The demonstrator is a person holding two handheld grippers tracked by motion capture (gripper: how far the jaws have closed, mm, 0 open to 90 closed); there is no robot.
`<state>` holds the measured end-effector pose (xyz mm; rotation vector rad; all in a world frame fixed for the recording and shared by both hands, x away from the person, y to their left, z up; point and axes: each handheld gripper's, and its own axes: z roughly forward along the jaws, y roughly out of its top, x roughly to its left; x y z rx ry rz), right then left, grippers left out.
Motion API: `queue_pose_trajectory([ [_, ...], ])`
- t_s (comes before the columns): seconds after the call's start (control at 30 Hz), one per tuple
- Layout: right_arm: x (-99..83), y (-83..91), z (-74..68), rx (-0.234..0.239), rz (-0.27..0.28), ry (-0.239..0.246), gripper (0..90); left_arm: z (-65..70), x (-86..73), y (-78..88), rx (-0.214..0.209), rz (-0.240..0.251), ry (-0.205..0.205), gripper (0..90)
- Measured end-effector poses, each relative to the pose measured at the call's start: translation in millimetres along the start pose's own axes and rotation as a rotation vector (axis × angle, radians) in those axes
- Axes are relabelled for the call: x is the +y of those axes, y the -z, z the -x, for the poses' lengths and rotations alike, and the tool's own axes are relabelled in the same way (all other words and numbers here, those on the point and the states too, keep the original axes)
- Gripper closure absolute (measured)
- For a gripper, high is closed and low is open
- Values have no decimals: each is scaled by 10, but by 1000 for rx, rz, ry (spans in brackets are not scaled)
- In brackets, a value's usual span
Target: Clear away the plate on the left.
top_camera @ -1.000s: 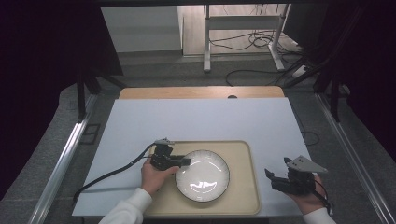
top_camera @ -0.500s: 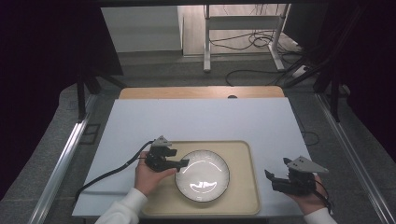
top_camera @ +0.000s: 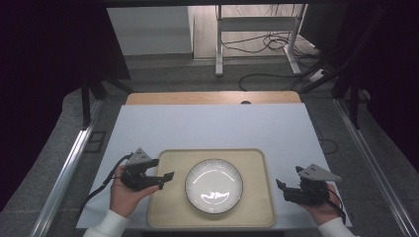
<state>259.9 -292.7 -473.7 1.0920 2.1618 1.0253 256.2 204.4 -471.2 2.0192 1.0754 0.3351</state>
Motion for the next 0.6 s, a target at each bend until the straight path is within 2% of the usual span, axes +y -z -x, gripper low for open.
queue_pose_trajectory([
  [0.03, -3, 0, 7, -1, 0, 1, 188, -26, -53, 43, -10, 11, 24, 227],
  [0.1, -8, 0, 17, -3, -3, 1, 188, -52, -115, 104, -7, 17, 34, 230],
  [0.17, -16, 1, 24, -4, -6, -2, 188, -81, -168, 149, -23, 26, 58, 229],
  [0.23, -19, 3, 25, -2, -6, -3, 188, -76, -187, 162, 4, 14, 33, 227],
  [0.37, -12, 4, 15, -1, -3, 0, 188, -62, -185, 142, -2, 16, 31, 218],
  [0.53, -19, -3, 7, 12, -7, 9, 185, -63, -193, 105, 13, -11, 10, 214],
  [0.6, -28, 3, 11, 13, -8, 8, 180, -68, -184, 91, 8, -5, 16, 215],
])
